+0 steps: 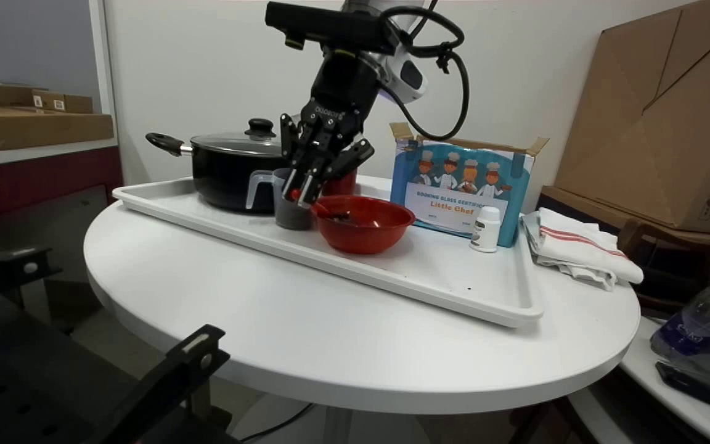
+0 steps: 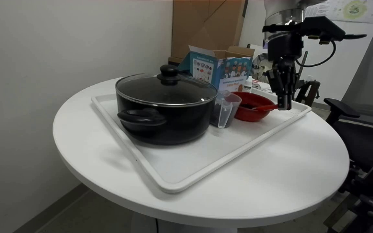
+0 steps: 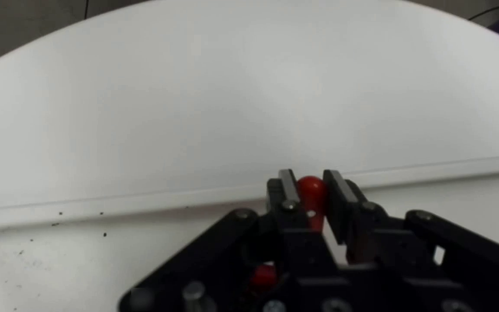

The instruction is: Use the spoon to put some of the contents in the red bowl into the clear jug

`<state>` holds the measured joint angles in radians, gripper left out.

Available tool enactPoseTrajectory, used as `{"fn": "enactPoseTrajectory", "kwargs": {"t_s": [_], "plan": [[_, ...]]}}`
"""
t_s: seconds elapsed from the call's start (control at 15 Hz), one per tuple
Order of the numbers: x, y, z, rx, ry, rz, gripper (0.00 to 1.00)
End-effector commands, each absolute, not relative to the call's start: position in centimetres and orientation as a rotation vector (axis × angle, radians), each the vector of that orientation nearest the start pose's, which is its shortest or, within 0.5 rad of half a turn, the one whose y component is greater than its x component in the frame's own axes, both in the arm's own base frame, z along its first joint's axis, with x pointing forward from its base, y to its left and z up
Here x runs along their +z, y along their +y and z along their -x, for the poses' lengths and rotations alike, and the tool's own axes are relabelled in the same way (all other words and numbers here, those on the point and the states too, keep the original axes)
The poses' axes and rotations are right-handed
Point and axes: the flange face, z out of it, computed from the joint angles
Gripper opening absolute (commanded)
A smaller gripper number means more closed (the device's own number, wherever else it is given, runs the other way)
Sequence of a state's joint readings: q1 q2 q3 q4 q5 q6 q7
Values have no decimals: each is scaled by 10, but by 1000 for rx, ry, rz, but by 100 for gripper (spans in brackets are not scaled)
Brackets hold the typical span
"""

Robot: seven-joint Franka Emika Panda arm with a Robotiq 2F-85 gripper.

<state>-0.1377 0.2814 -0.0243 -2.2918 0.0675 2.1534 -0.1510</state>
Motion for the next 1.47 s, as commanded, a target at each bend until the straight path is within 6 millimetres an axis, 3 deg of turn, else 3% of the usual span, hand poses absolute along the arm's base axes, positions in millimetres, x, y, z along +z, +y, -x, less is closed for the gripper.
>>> {"fn": "enactPoseTrajectory", "kwargs": {"t_s": [0.0,0.6,1.4], "plan": [[213,-69,-467,705,16,2915,9],[228,-68,-465,822,13,2712,9],[223,-109,-466,728,297,2283,9]]}}
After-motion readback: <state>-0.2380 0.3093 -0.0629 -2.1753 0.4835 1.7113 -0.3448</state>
